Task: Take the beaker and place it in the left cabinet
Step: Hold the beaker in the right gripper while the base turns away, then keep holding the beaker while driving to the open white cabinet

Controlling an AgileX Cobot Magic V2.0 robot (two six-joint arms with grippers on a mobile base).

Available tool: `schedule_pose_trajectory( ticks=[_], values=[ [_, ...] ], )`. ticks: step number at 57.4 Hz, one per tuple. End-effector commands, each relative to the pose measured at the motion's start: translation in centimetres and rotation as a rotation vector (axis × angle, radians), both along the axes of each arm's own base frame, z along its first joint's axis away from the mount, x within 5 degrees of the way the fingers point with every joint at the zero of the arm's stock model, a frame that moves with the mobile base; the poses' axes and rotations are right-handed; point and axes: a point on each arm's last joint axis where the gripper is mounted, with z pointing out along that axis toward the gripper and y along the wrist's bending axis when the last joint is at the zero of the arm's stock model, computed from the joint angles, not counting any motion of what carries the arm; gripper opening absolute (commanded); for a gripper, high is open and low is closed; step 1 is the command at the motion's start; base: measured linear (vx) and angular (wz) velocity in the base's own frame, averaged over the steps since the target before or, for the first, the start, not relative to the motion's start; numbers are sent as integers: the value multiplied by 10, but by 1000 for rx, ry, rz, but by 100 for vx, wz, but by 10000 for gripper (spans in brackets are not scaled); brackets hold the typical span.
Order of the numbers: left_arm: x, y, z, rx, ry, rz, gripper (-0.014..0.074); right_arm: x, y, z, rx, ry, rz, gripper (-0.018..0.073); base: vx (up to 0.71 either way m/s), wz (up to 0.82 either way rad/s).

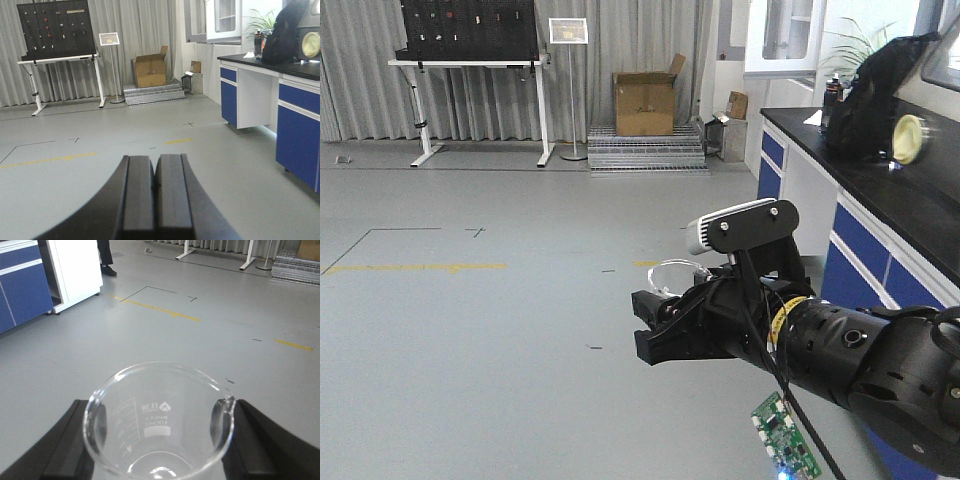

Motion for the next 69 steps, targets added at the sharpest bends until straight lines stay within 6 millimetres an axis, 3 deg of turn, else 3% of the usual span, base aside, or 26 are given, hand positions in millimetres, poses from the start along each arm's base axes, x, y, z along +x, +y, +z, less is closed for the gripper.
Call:
schedule_pose_trajectory(
  ticks=[1,69],
  values=[
    [-1,0,3,-22,-83,1,1,-5,-1,29,74,-112,31,-4,60,4],
    [-1,0,3,-22,-83,1,1,-5,-1,29,74,-112,31,-4,65,2]
  ],
)
